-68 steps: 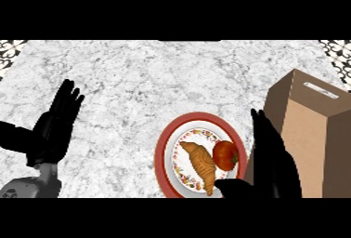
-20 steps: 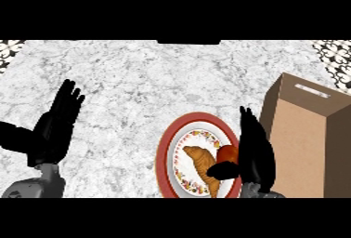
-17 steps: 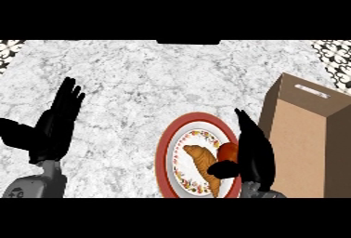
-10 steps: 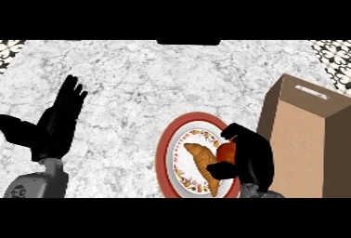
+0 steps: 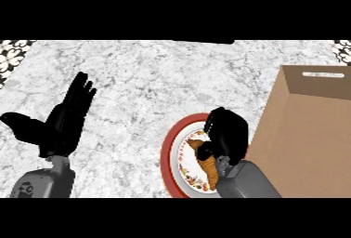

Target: Pick the tomato from the plate and place it in the cardboard box

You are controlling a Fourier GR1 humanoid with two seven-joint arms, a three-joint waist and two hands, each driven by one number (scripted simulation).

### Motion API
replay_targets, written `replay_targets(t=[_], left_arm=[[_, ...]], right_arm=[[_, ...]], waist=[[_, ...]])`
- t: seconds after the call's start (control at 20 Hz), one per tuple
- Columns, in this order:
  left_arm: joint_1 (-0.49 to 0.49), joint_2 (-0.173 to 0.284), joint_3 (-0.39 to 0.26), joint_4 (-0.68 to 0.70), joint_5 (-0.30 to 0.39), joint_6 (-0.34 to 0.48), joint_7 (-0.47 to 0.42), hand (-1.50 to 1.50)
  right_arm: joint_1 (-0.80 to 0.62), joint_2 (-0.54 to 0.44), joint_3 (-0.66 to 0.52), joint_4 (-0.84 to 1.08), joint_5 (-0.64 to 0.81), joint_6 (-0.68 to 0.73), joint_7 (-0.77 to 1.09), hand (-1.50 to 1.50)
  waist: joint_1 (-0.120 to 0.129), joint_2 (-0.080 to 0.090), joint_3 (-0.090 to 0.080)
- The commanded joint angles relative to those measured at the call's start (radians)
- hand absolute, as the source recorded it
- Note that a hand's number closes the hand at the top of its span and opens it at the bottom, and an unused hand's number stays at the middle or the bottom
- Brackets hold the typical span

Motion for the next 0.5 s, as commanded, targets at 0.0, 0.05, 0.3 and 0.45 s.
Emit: replay_targets(t=[0.0, 0.05, 0.3, 0.45], left_arm=[[-0.040, -0.018, -0.020, 0.004, -0.010, 0.013, 0.020, 0.00], [-0.031, -0.002, -0.011, 0.021, -0.002, -0.013, -0.006, 0.00], [-0.013, -0.019, -0.027, 0.035, -0.013, -0.015, -0.030, 0.00], [-0.002, -0.017, -0.015, 0.040, -0.004, -0.018, -0.031, 0.00]], right_arm=[[-0.206, 0.005, 0.019, 0.206, -0.017, -0.020, 0.196, 1.50], [-0.254, 0.005, 0.017, 0.248, -0.027, -0.041, 0.198, 1.50], [-0.497, 0.004, 0.069, 0.424, -0.062, -0.045, 0.250, 1.50], [-0.641, 0.004, 0.066, 0.525, -0.119, -0.002, 0.231, 1.50]], waist=[[0.040, 0.026, 0.017], [0.046, 0.028, 0.016], [0.049, 0.021, 0.016], [0.035, 0.017, 0.016]])
